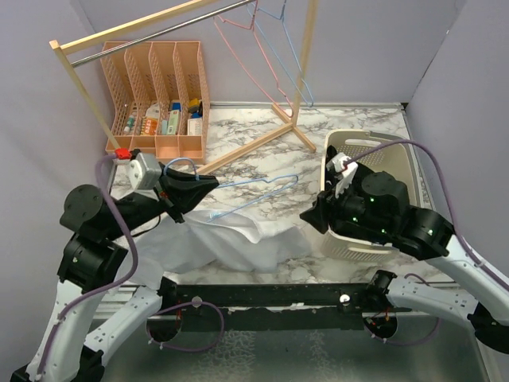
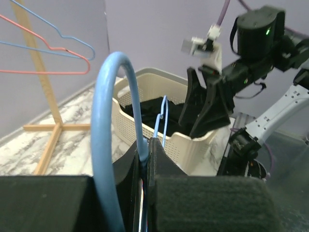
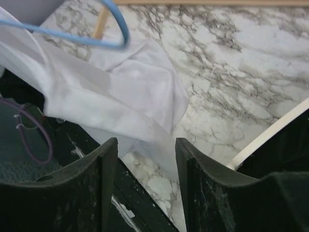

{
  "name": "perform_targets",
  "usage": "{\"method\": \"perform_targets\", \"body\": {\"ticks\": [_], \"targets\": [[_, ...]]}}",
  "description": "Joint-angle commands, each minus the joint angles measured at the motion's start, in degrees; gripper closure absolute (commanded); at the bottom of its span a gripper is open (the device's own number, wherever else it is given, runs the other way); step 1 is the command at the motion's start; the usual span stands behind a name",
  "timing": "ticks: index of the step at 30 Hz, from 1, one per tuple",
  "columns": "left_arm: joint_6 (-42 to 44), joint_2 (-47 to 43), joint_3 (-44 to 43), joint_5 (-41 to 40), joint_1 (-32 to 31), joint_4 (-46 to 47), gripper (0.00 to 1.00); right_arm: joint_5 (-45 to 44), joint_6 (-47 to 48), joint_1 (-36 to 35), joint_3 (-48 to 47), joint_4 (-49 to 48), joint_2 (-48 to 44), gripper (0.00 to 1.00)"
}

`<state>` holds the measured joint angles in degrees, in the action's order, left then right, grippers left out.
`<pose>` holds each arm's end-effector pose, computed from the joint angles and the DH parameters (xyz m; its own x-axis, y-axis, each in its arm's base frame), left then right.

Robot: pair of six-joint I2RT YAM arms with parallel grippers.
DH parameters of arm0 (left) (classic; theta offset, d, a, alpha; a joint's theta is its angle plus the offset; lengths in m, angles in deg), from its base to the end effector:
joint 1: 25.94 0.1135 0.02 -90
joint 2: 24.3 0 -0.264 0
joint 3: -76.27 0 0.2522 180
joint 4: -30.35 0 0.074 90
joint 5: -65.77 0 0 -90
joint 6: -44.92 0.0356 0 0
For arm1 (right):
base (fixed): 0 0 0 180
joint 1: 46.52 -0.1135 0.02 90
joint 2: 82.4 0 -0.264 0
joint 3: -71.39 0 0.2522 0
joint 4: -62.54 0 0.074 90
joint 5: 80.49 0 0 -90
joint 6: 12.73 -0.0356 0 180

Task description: Remove the t-shirt from the hanger

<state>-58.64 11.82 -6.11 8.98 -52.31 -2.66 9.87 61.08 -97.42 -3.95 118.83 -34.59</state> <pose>0.0649 -0.0540 0.4751 0.0005 -0.2192 -0.9757 0.8737 0.4746 -0.1062 0.1023 0.1262 0.3729 -0.5088 -0.1839 -0.8410 -0.6640 0.7057 0.2473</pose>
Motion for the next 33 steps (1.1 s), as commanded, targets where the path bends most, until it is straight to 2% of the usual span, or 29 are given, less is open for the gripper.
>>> {"method": "perform_targets", "body": {"ticks": [1, 4, 8, 15, 20, 22, 24, 25, 26, 27, 29, 33], "targets": [[-1.72, 2.81, 3.09, 10.6, 0.05, 2.69, 1.0, 8.97, 6.37, 0.27, -5.31, -1.01, -3.04, 0.49], [-3.81, 5.8, 5.63, 19.69, 0.09, 4.95, 1.0, 16.64, 8.86, 0.29, -7.04, -2.45, -2.91, 0.49], [-9.68, 8.08, 9.83, 28.15, 0.02, 14.21, 1.0, 21.21, 10.47, 0.27, -7.4, -6.28, -1.58, 0.48], [-15.46, 8.3, 12.32, 28.51, 0.03, 24.2, 1.0, 31.37, 10.65, 0.25, -5.11, -11.62, 4.9, 0.47], [-16.85, 8.35, 12.83, 28.42, 0.03, 26.71, 1.0, 31.63, 9.67, 0.27, -3.04, -12.91, 7.42, 0.48], [-16.81, 8.12, 13.06, 28.13, 0.07, 26.67, 1.0, 32.39, 9.3, 0.24, -2.45, -13.13, 7.38, 0.61], [-15.88, 8.03, 13.33, 26.95, 0.03, 25.57, 1.0, 32.53, 8.82, 0.27, -2.11, -13.29, 7.11, 0.91], [-14.93, 7.98, 13.3, 26.04, 0.07, 24.36, 1.0, 31.67, 8.61, 0.27, -2.01, -13.07, 6.73, 0.98], [-13.51, 8.0, 13.17, 24.45, 0.02, 22.3, 1.0, 30.41, 8.45, 0.28, -1.98, -12.45, 6.25, 0.99], [-11.3, 7.95, 12.62, 22.45, 0.04, 19.39, 0.92, 28.59, 8.37, 0.27, -2.09, -11.55, 5.68, 0.99], [-4.97, 7.93, 10.68, 15.71, 0.03, 10.67, 0.69, 23.53, 8.36, 0.27, -2.56, -8.9, 4.15, 0.99], [2.41, 6.99, 9.23, 2.73, 0.09, -0.9, 0.4, 15.44, 7.75, 0.31, -4.79, -0.49, 1.22, 0.99]]}}
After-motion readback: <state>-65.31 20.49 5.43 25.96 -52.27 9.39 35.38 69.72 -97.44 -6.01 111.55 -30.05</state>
